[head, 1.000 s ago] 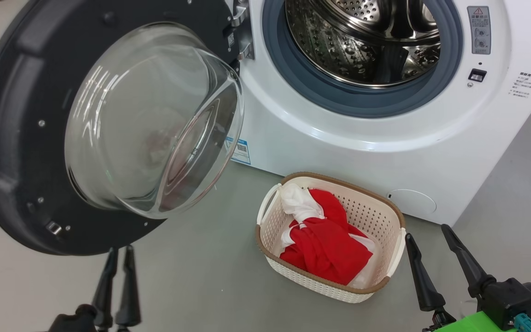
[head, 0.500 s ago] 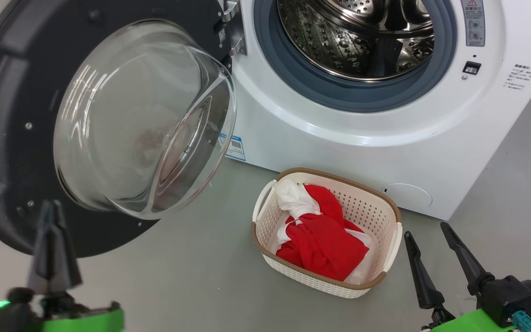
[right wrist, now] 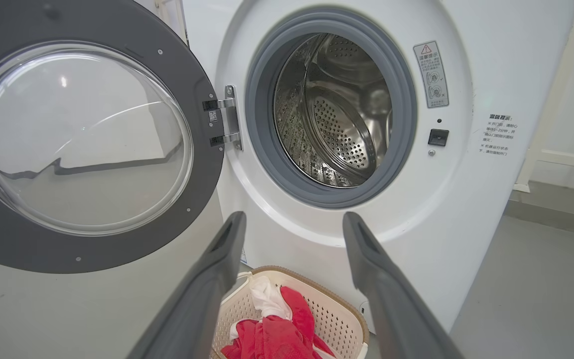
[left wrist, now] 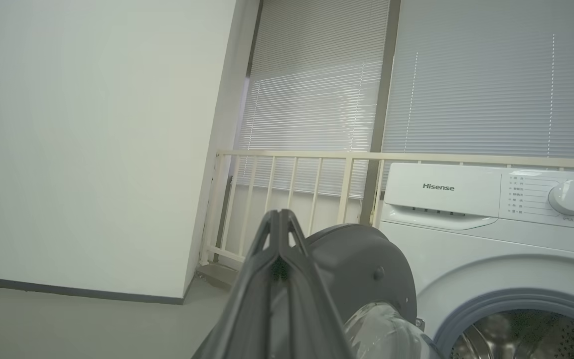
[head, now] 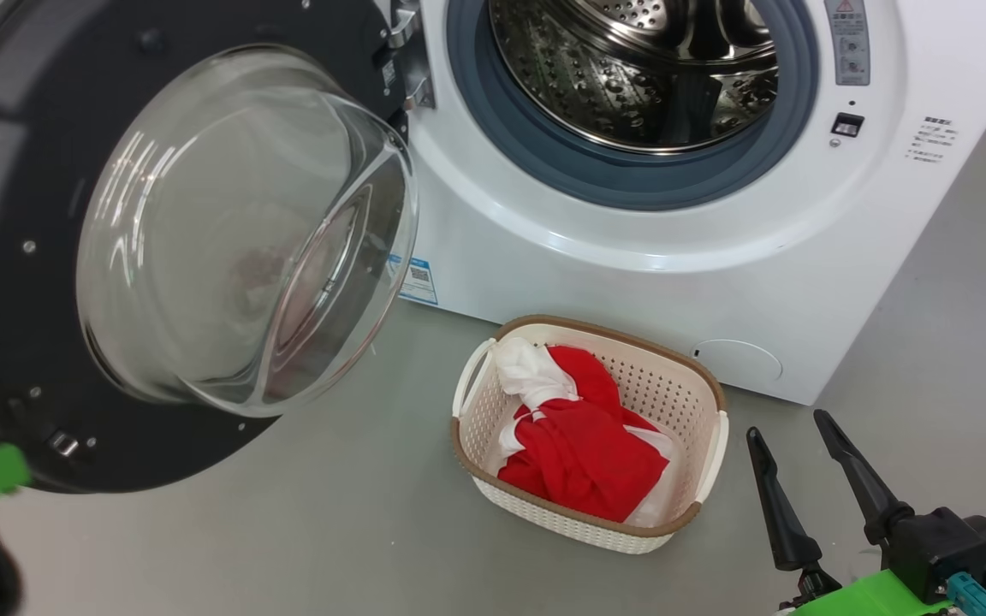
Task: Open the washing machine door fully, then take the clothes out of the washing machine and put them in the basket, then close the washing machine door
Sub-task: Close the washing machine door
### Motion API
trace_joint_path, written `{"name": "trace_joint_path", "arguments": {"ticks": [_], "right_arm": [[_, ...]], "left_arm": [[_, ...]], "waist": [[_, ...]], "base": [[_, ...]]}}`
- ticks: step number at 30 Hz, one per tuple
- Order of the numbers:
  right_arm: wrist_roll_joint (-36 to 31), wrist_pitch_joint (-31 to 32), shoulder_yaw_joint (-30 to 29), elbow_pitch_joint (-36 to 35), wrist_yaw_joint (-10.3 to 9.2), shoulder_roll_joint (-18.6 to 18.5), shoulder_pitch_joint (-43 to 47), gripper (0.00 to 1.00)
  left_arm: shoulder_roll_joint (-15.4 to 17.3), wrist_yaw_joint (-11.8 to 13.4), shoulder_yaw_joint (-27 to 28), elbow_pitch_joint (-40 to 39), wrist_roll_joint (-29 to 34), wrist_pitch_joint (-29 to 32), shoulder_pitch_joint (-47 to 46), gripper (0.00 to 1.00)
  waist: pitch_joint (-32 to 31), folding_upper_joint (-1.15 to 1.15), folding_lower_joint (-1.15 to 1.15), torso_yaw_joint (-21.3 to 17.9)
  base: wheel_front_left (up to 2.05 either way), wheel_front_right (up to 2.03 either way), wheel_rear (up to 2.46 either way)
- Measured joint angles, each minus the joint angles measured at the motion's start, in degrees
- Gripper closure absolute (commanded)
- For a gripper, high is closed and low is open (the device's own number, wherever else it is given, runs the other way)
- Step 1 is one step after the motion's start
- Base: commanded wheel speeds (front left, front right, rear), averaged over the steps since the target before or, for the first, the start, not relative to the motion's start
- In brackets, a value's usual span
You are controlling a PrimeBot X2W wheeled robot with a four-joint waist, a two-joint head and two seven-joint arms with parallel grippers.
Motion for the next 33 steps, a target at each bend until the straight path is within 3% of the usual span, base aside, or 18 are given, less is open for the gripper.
{"name": "trace_joint_path", "arguments": {"ticks": [4,14,26,33], "right_arm": [[0.00,0.00,0.01,0.07,0.00,0.00,-0.01,0.00],[0.00,0.00,0.16,0.08,0.00,0.00,-0.01,0.00],[0.00,0.00,0.58,0.07,0.00,0.00,0.05,0.00],[0.00,0.00,1.58,0.09,0.00,0.00,0.13,0.00]], "left_arm": [[1.30,-2.18,3.63,4.93,-3.76,-0.01,-4.70,1.00],[5.43,-3.41,9.87,18.89,-15.34,4.66,-15.80,1.00],[12.72,-3.32,18.06,42.83,-31.47,20.78,-29.45,1.00],[14.46,-3.12,19.62,53.50,-37.74,31.74,-34.32,1.00]], "waist": [[-0.10,0.00,0.00,-0.76],[0.00,0.00,0.00,-2.16],[-0.53,0.00,0.00,-3.16],[-1.16,0.00,0.00,-3.42]], "base": [[0.00,0.00,0.00],[0.00,0.00,0.00],[0.00,0.00,0.00],[0.00,0.00,0.00]]}}
